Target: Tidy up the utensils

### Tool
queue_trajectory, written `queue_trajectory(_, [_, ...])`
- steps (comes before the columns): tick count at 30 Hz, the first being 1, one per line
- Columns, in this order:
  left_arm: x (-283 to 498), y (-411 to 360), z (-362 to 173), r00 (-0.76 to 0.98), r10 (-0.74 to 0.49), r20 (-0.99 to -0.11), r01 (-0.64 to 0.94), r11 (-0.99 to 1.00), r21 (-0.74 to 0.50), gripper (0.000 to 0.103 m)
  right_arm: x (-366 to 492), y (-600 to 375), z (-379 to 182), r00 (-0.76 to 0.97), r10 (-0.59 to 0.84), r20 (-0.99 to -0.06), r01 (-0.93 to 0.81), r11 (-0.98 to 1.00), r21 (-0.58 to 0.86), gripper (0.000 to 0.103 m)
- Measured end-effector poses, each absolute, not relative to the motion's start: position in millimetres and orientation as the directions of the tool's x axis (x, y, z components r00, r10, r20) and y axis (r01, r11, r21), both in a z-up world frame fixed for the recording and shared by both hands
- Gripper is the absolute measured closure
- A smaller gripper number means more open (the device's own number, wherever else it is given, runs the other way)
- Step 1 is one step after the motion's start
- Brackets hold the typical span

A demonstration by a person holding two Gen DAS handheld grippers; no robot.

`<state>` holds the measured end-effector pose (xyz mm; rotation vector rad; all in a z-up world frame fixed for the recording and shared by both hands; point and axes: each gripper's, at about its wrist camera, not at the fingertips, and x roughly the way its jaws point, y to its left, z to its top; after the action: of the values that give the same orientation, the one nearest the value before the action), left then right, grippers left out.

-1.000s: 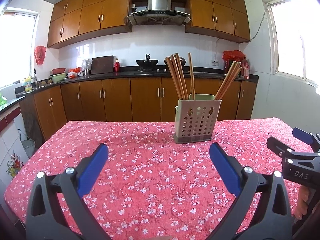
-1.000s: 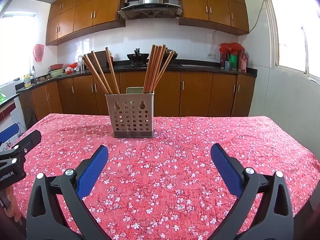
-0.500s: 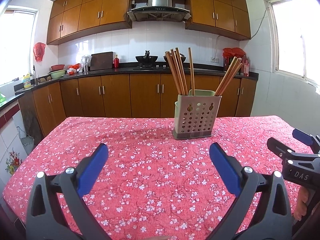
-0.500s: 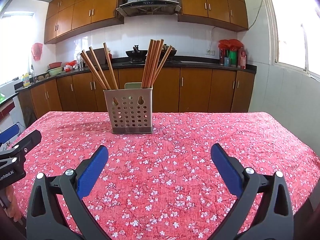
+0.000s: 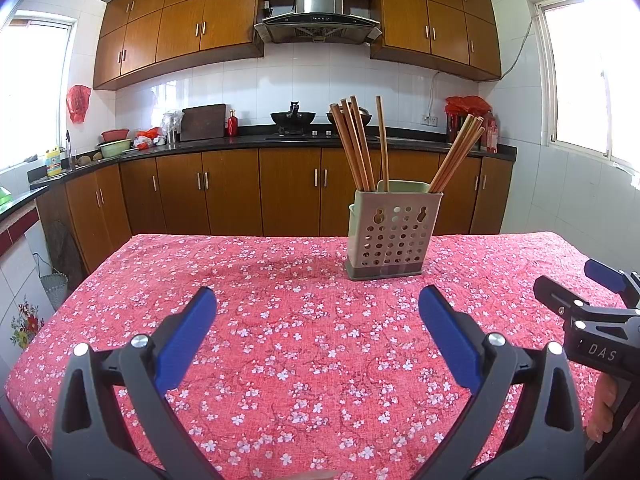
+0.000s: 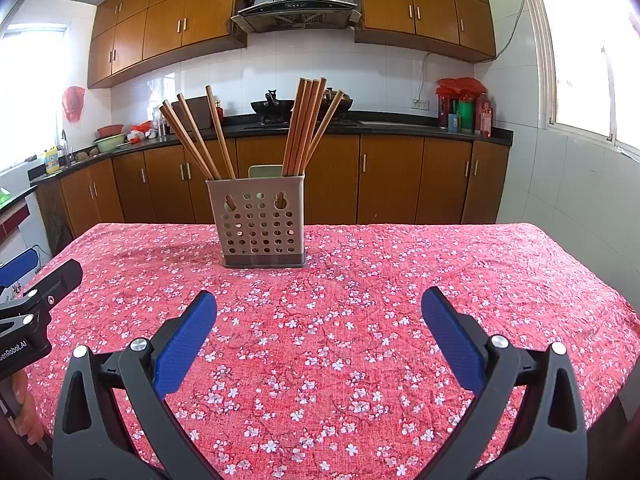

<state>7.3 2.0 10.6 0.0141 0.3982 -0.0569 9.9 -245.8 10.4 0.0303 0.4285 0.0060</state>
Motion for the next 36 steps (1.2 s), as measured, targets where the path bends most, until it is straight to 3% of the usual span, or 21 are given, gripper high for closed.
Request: queue_trajectory(36, [8.6,0.3,8.4,0.919,-0.055,-0.391,0.061,0.998,0.001,0.004,10.1,-244.7,8.5,0.908,0.009,-0.420,0.007,0.999,0.035,0.002])
